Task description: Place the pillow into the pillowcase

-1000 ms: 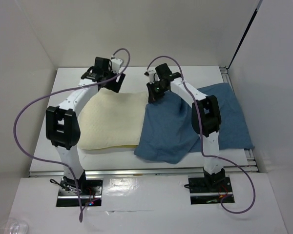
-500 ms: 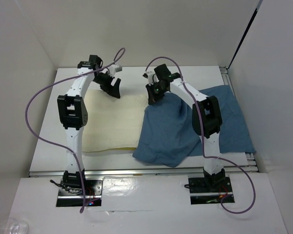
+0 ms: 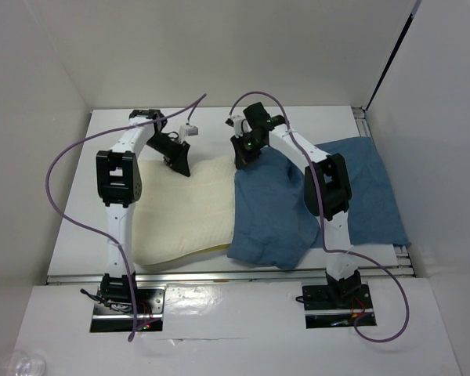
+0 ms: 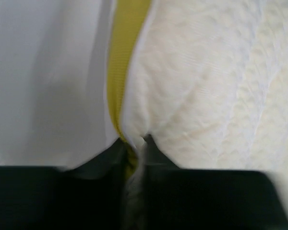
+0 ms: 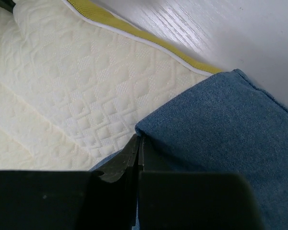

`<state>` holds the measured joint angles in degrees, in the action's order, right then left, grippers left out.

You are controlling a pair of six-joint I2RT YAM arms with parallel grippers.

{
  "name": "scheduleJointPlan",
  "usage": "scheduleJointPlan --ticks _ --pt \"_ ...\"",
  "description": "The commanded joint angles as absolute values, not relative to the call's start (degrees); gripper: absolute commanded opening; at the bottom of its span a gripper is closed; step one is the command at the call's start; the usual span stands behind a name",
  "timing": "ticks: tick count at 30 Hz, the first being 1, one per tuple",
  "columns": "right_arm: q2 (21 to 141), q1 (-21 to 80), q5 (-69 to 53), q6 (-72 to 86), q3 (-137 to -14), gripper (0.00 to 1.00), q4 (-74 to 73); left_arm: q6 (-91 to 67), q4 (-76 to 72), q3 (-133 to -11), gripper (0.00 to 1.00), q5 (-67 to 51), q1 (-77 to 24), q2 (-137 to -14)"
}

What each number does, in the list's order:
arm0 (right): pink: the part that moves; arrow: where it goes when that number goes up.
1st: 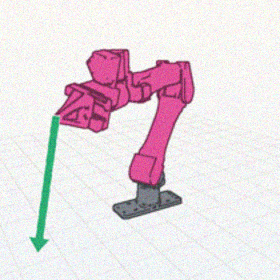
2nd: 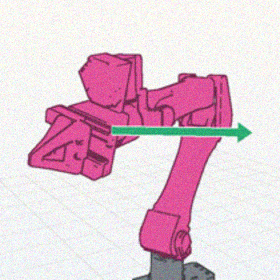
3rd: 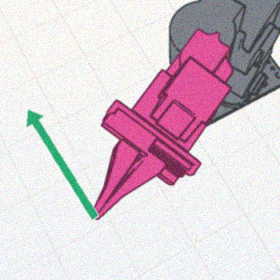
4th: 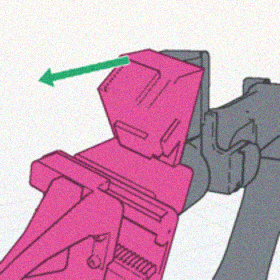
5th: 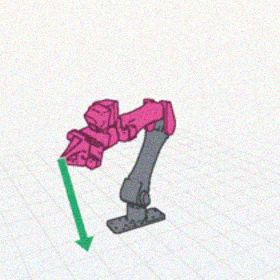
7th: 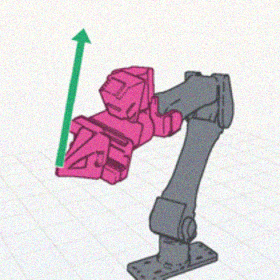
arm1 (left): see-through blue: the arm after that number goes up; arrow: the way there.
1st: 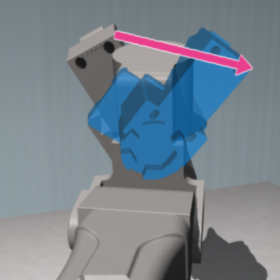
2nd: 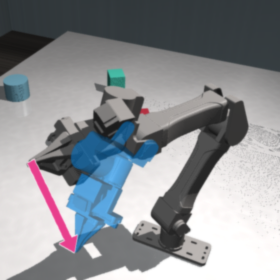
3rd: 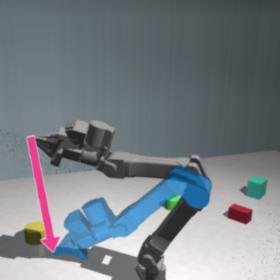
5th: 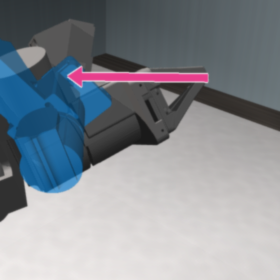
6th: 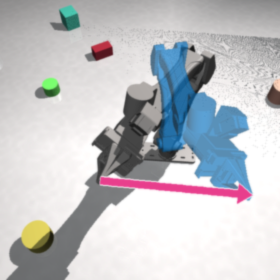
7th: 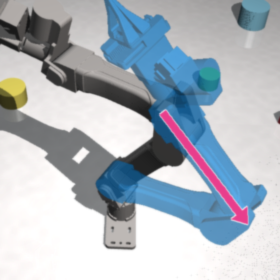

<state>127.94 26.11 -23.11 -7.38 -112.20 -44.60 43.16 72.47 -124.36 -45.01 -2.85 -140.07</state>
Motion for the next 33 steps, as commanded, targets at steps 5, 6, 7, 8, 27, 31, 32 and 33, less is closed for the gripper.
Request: scheduleJointPlan --ticks 5,6,7,8,27,31,32,33 --pt "129.55 26.54 -21.80 -8.26 -116.10 0.00 -44.56 46.15 73.85 -118.23 0.00 -47.02 -3.96 -135.12" --pt "129.55 26.54 -21.10 -7.57 -117.06 0.01 -44.56 44.49 71.04 -116.91 0.00 -46.24 -3.96 -133.26" --pt "129.55 26.54 -21.09 -7.56 -117.68 0.08 -44.56 41.43 68.41 -115.59 0.00 -46.23 -3.43 -131.07" --pt "129.55 26.02 -21.09 -6.25 -118.21 0.12 -44.56 39.57 65.42 -114.10 0.00 -45.10 -3.43 -128.87" --pt "122.96 15.47 -37.18 6.93 -135.70 0.51 -40.25 35.32 19.34 -86.15 0.00 -8.27 -15.27 -86.14" --pt "122.96 17.22 -38.32 7.47 -137.01 0.54 -39.73 38.67 14.77 -80.00 0.00 -2.39 -20.54 -80.87" --pt "122.96 17.75 -37.62 7.47 -137.02 0.54 -39.73 39.28 14.16 -79.28 0.00 -1.85 -21.44 -79.55" --pt "122.96 18.28 -37.10 7.47 -137.54 0.54 -39.73 39.81 14.15 -78.15 0.00 -1.85 -22.84 -79.02"
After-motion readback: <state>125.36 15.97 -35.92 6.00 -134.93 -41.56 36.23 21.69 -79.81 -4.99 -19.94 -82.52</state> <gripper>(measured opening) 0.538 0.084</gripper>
